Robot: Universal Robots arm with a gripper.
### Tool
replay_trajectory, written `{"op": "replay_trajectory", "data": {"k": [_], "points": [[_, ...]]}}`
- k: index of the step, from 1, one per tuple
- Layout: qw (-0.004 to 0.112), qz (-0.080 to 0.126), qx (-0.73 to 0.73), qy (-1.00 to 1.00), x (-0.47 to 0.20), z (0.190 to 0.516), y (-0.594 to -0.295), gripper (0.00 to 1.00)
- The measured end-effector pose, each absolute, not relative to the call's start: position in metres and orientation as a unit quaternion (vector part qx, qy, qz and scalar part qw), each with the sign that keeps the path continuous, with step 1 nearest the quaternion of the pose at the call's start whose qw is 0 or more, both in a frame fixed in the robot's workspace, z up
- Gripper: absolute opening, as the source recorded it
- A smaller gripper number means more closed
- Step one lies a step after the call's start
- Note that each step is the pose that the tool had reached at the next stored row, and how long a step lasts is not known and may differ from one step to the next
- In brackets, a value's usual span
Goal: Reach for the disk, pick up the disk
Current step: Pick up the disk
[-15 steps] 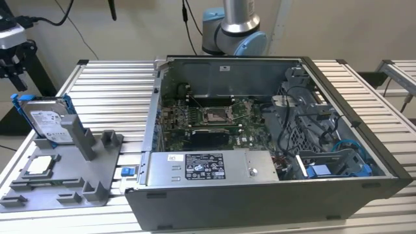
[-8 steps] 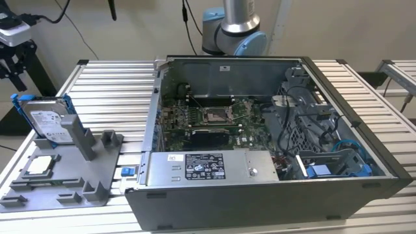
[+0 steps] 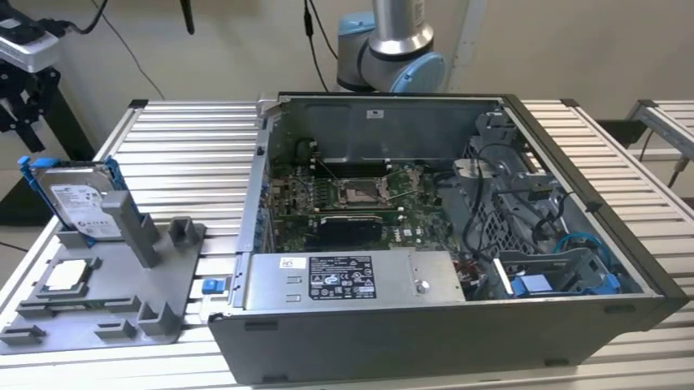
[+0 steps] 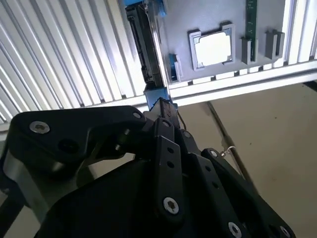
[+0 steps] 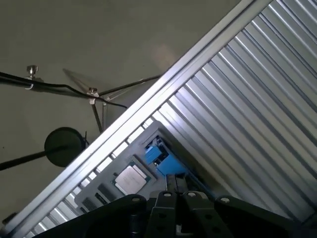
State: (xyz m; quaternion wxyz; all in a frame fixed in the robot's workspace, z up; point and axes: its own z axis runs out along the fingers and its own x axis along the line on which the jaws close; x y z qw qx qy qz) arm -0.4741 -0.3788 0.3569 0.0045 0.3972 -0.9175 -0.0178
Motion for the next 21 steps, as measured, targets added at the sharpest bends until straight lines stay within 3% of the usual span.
{"op": "replay_trajectory", "data": {"k": [21], "points": [[0.008,-0.017,0.564,-0.825,-0.4742,0.3569,-0.3788,0.0]]}}
